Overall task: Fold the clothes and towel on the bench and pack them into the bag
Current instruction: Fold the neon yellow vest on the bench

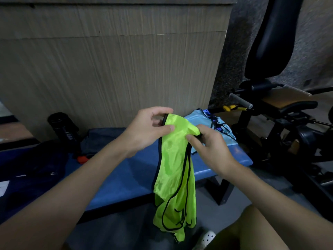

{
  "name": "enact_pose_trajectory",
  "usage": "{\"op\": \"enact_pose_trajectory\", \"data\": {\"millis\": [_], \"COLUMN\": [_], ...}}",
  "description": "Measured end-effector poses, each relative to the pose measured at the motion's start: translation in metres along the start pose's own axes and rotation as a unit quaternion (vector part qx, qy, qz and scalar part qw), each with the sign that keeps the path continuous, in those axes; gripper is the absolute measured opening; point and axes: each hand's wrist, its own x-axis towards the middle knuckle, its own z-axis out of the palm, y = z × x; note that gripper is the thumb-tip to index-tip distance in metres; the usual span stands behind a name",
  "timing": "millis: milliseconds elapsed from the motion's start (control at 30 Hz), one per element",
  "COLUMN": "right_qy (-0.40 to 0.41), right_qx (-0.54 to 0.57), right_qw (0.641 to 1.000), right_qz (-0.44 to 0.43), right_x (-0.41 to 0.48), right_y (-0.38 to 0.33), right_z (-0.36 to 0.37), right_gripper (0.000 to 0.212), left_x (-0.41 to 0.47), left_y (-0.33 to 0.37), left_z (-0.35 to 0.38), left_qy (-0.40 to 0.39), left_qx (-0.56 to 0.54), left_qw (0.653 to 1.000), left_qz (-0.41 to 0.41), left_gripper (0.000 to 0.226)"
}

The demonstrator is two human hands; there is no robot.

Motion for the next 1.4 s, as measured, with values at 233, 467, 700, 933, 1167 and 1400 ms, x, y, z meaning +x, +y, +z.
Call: {"op": "enact_pose_trajectory", "data": {"millis": [233, 467, 700, 933, 1167, 1400], "right_qy": [-0.01, -0.034, -0.058, 0.04, -0.02, -0.075], "right_qx": [0.117, 0.122, 0.056, 0.065, 0.154, 0.209], "right_qw": [0.993, 0.991, 0.996, 0.997, 0.986, 0.971], "right_qz": [0.03, 0.047, 0.044, 0.018, 0.052, 0.091], "right_x": [0.011, 0.007, -0.005, -0.013, -0.012, 0.003], "right_y": [-0.015, -0.011, -0.003, -0.025, -0.031, -0.042], "right_z": [0.003, -0.002, 0.005, 0.017, 0.034, 0.035], "right_gripper": [0.009, 0.009, 0.024, 0.026, 0.017, 0.032], "left_x": [-0.003, -0.002, 0.004, 0.006, 0.006, 0.001], "left_y": [-0.01, 0.002, 0.001, 0.003, 0.002, -0.001], "left_z": [0.006, 0.009, -0.002, -0.009, -0.018, -0.034], "left_qy": [-0.049, 0.043, 0.039, 0.019, 0.023, 0.028], "left_qx": [0.168, 0.097, 0.077, 0.105, 0.087, 0.081], "left_qw": [0.981, 0.99, 0.992, 0.99, 0.991, 0.991], "left_qz": [0.082, 0.097, 0.093, 0.098, 0.1, 0.107], "left_gripper": [0.041, 0.006, 0.017, 0.029, 0.031, 0.024]}}
